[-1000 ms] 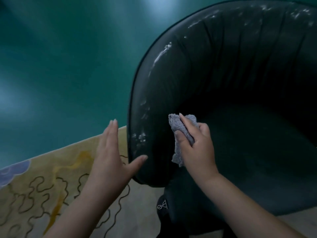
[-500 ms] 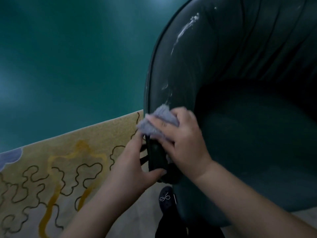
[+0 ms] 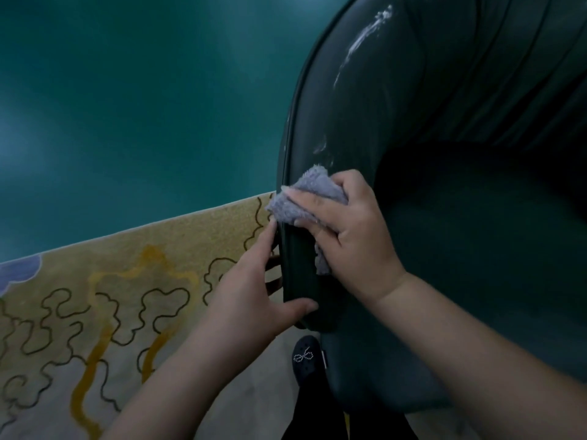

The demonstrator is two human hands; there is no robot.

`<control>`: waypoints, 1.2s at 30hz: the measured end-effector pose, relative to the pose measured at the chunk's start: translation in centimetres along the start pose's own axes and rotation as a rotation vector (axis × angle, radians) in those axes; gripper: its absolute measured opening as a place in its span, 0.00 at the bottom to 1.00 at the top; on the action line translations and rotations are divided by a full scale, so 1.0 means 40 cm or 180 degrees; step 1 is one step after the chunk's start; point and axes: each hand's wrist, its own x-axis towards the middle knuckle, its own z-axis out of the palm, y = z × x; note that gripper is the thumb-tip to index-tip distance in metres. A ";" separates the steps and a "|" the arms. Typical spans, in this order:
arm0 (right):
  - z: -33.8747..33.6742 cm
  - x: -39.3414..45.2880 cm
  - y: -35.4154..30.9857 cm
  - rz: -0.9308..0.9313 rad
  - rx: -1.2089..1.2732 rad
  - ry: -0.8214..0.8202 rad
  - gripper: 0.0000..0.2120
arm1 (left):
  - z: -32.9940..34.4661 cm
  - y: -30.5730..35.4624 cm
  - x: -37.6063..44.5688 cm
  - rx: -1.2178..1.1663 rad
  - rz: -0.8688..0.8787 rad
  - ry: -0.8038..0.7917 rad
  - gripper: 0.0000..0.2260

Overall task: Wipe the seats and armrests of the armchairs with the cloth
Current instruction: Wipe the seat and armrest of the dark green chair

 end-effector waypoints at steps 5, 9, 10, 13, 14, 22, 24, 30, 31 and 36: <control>-0.014 -0.123 -0.004 -0.0073 0.0422 -0.0300 0.17 | -0.006 0.005 -0.007 0.0017 0.0029 0.0018 0.49; -0.013 -0.076 0.013 -0.0160 0.0078 -0.0225 0.18 | -0.005 0.004 -0.002 -0.0053 0.0061 0.0063 0.47; -0.010 -0.039 0.023 -0.0095 -0.0023 -0.0097 0.18 | -0.005 0.006 0.002 -0.0120 0.0066 0.0067 0.46; 0.000 0.000 0.040 0.0297 0.0212 0.0276 0.19 | -0.013 0.011 0.018 -0.0295 0.0075 0.0128 0.45; 0.006 -0.028 0.034 0.0335 0.0339 0.0323 0.19 | -0.018 0.015 0.022 -0.0286 0.0093 0.0159 0.44; 0.002 0.011 0.046 0.0366 0.0155 0.0423 0.19 | -0.025 0.038 0.050 -0.0027 0.0088 0.0241 0.44; -0.003 0.107 0.075 0.0659 0.0216 0.0671 0.18 | -0.021 0.046 0.062 -0.0009 0.0088 0.0343 0.43; -0.013 -0.032 0.050 0.0313 0.0573 0.0364 0.18 | -0.018 0.068 0.087 -0.0011 -0.0033 0.0523 0.39; -0.018 -0.042 0.050 0.0244 0.0546 0.0294 0.18 | -0.017 0.068 0.086 -0.0022 -0.0082 0.0540 0.39; -0.032 0.180 0.072 0.0191 -0.0082 0.0237 0.17 | -0.023 0.075 0.112 -0.0118 -0.0143 0.0582 0.40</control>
